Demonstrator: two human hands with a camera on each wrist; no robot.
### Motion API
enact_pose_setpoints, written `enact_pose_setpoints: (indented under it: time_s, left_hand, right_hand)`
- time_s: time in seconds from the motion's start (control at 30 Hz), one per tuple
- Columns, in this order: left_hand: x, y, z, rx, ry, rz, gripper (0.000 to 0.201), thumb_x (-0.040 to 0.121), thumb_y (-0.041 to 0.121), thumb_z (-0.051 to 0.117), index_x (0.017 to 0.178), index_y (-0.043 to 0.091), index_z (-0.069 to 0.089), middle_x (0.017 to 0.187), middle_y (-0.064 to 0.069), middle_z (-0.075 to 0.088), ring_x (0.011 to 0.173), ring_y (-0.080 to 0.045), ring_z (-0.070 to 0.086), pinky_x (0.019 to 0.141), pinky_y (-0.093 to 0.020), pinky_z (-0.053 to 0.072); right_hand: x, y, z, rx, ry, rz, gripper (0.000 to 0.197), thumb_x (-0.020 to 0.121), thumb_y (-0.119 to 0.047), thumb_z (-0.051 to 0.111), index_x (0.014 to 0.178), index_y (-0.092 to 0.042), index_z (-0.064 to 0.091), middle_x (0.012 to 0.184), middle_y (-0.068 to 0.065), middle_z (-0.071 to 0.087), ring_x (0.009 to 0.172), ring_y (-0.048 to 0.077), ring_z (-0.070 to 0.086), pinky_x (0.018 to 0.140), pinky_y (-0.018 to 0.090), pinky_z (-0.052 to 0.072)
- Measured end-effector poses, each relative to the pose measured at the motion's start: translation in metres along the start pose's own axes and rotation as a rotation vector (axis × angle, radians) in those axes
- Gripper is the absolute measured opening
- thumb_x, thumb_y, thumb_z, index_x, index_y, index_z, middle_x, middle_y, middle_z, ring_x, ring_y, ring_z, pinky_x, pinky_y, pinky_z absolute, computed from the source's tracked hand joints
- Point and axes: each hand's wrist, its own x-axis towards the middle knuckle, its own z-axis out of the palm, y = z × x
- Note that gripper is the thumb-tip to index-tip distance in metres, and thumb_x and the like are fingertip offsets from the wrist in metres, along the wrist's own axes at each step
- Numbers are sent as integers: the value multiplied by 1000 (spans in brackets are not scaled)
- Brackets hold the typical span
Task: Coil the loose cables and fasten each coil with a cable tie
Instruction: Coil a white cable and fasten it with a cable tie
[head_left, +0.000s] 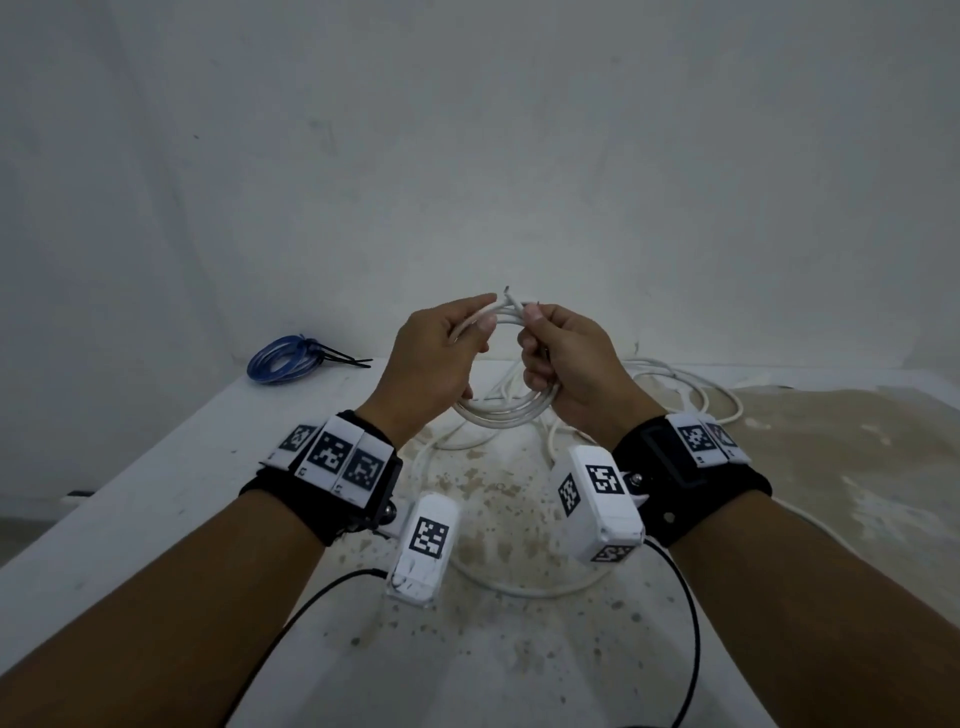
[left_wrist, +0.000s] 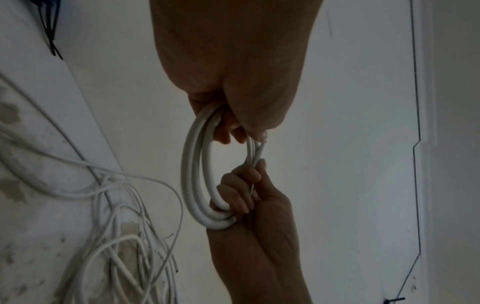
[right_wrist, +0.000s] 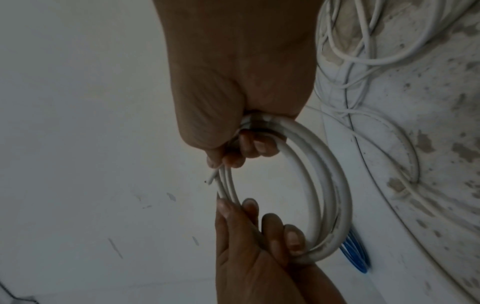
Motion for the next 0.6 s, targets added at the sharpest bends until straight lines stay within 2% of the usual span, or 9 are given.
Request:
enact_pose_setpoints:
  time_s: [0.1, 0.17, 0.27, 0.33, 0.4, 0.43, 0.47, 0.53, 0.6]
  left_hand:
    - [5, -1, -6, 43, -36, -17, 26, 101, 20, 53, 120, 17, 70, 77, -2, 63, 43, -8, 52, 47, -29, 52]
    - [8, -1, -9, 103, -66, -31, 25, 101, 18, 51, 117, 15, 70, 87, -2, 69, 44, -11, 55, 48, -28, 52]
    - [10, 3, -10, 153, -137, -14, 28, 102, 16, 46, 121, 18, 68, 99, 1, 71, 46, -9, 57, 48, -26, 50]
    - [9, 5, -6, 141, -135, -10, 26, 102, 27, 50, 119, 23, 68, 91, 0, 69, 50, -3, 53, 51, -24, 46]
    - [8, 7, -2, 144, -60, 10, 28, 97, 42, 56, 91, 21, 74, 70, -9, 60, 55, -8, 47, 56, -26, 39]
    - [8, 7, 0, 142, -19, 20, 34, 96, 44, 57, 79, 19, 72, 65, -14, 53, 56, -12, 43, 58, -30, 37]
    - [8, 6, 2, 135, 16, 21, 35, 96, 43, 57, 74, 20, 71, 64, -17, 51, 57, -13, 41, 59, -32, 36]
    - [8, 8, 4, 97, 76, 13, 31, 97, 38, 57, 76, 22, 73, 61, -15, 51, 56, -11, 41, 59, -31, 36]
    - [10, 9, 4, 63, 142, -5, 28, 98, 36, 57, 80, 24, 75, 54, -2, 47, 54, -9, 40, 58, -29, 37]
  right_hand:
    - [0, 2, -1, -2, -26, 11, 8, 102, -15, 53, 101, -10, 59, 63, 2, 46, 45, 10, 27, 39, 21, 24]
    - [0, 4, -1, -28, -22, -7, 7, 102, -14, 52, 106, -10, 57, 61, 2, 45, 43, 8, 27, 39, 20, 21]
    - [-1, 6, 1, -44, -24, -33, 8, 102, -13, 52, 98, -11, 59, 61, 3, 44, 43, 8, 27, 39, 19, 20]
    - [-2, 5, 4, -84, -32, -54, 9, 101, -14, 55, 93, -12, 59, 61, 4, 44, 44, 9, 26, 40, 20, 20]
    - [-3, 4, 8, -151, -54, -79, 10, 99, -17, 59, 90, -12, 60, 61, 4, 43, 45, 10, 25, 40, 21, 20]
    - [-4, 3, 10, -170, -60, -88, 10, 99, -18, 59, 91, -12, 61, 61, 5, 44, 45, 11, 25, 40, 21, 20]
    - [-3, 2, 11, -161, -56, -90, 11, 100, -19, 58, 92, -12, 62, 61, 5, 45, 44, 11, 25, 40, 21, 21]
    - [-4, 1, 11, -67, -20, -55, 17, 102, -24, 54, 100, -10, 64, 61, 5, 49, 43, 11, 30, 40, 21, 25]
    - [-7, 2, 9, 43, 11, 18, 30, 104, -32, 49, 106, -6, 64, 60, 4, 50, 43, 13, 35, 43, 24, 35]
